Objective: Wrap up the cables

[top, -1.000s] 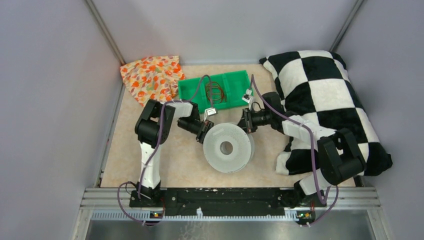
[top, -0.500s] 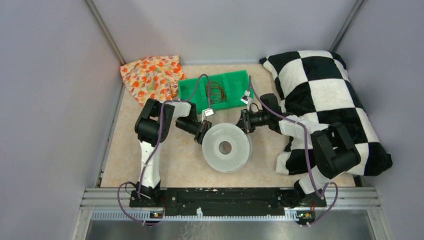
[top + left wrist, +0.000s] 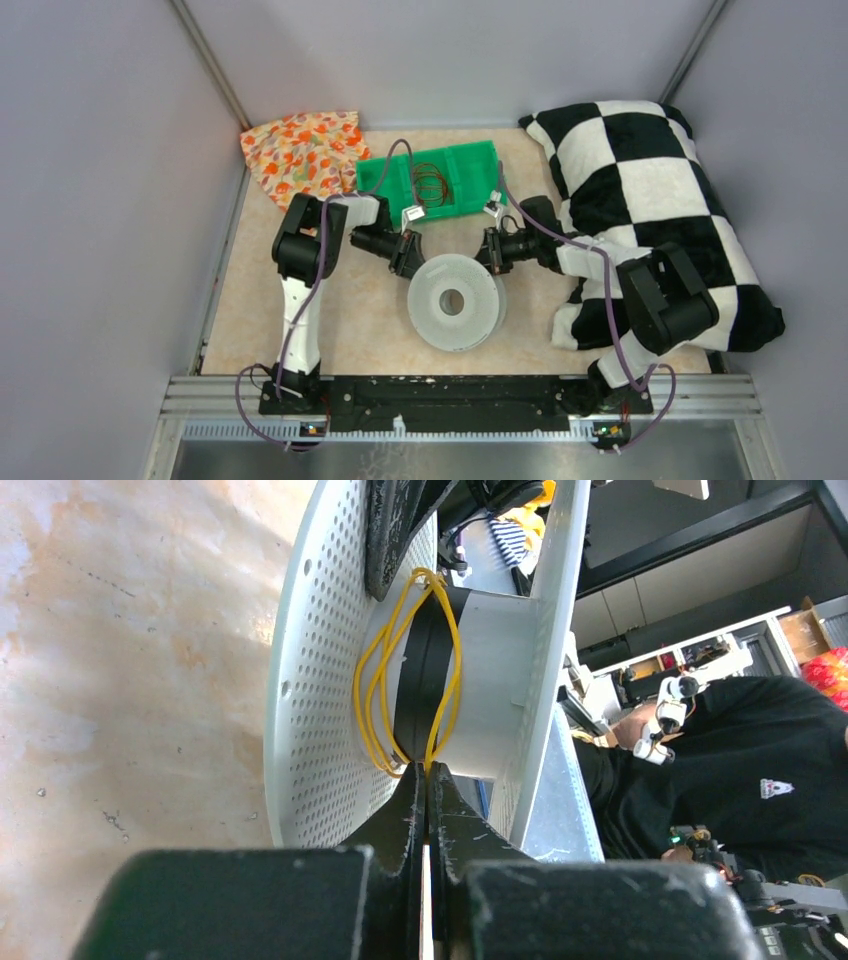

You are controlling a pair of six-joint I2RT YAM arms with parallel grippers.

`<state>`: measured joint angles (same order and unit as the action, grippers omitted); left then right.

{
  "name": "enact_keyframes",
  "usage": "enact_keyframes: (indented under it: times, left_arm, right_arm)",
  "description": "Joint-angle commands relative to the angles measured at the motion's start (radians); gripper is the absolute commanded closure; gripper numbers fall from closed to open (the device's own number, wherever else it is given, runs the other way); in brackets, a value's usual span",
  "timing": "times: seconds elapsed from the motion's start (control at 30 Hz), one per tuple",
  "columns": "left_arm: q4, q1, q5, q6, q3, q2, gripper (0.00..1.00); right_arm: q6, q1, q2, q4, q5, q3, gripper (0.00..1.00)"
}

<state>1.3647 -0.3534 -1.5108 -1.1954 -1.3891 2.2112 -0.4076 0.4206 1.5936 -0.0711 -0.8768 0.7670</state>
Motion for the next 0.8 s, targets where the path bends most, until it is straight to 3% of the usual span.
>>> enact_keyframes:
  times: [0.0, 0.23, 0.37, 0.43, 0.47, 0.5, 0.53, 0.63, 0.7, 0.77]
  left_arm:
    - [0.049, -0.005, -0.281, -0.017, 0.007, 0.028, 1.00]
    - [0.049, -0.005, -0.281, -0.039, 0.088, 0.033, 1.00]
    - [0.050, -0.005, -0.282, -0.039, 0.119, 0.021, 0.87]
    - [0.050, -0.006, -0.282, -0.038, 0.121, 0.012, 0.76]
    - [0.050, -0.006, -0.282, -0.036, 0.120, 0.009, 0.63]
    - [0.050, -0.006, -0.282, -0.035, 0.118, 0.006, 0.12]
    - [0.050, -0.005, -0.282, -0.034, 0.118, 0.006, 0.03]
    - [0.050, -0.004, -0.282, -0.033, 0.113, 0.012, 0.01]
    - [0.050, -0.004, -0.282, -0.027, 0.108, 0.019, 0.01]
    - [0.050, -0.003, -0.282, -0.027, 0.102, 0.019, 0.01]
  right_arm:
    - [-0.024, -0.013, 0.033, -0.097, 0.084, 0.027, 1.00]
    - [-0.078, -0.020, 0.040, -0.170, 0.093, 0.010, 1.00]
    - [-0.116, -0.027, 0.049, -0.216, 0.106, -0.003, 1.00]
    - [-0.124, -0.027, 0.057, -0.223, 0.110, -0.002, 1.00]
    - [-0.123, -0.027, 0.060, -0.221, 0.112, 0.001, 1.00]
    - [-0.120, -0.028, 0.065, -0.216, 0.114, 0.001, 1.00]
    - [-0.117, -0.027, 0.069, -0.210, 0.118, 0.002, 0.98]
    - [-0.113, -0.027, 0.070, -0.195, 0.137, -0.002, 0.84]
    - [-0.111, -0.027, 0.072, -0.189, 0.148, -0.002, 0.69]
    - [-0.112, -0.027, 0.076, -0.185, 0.156, -0.002, 0.63]
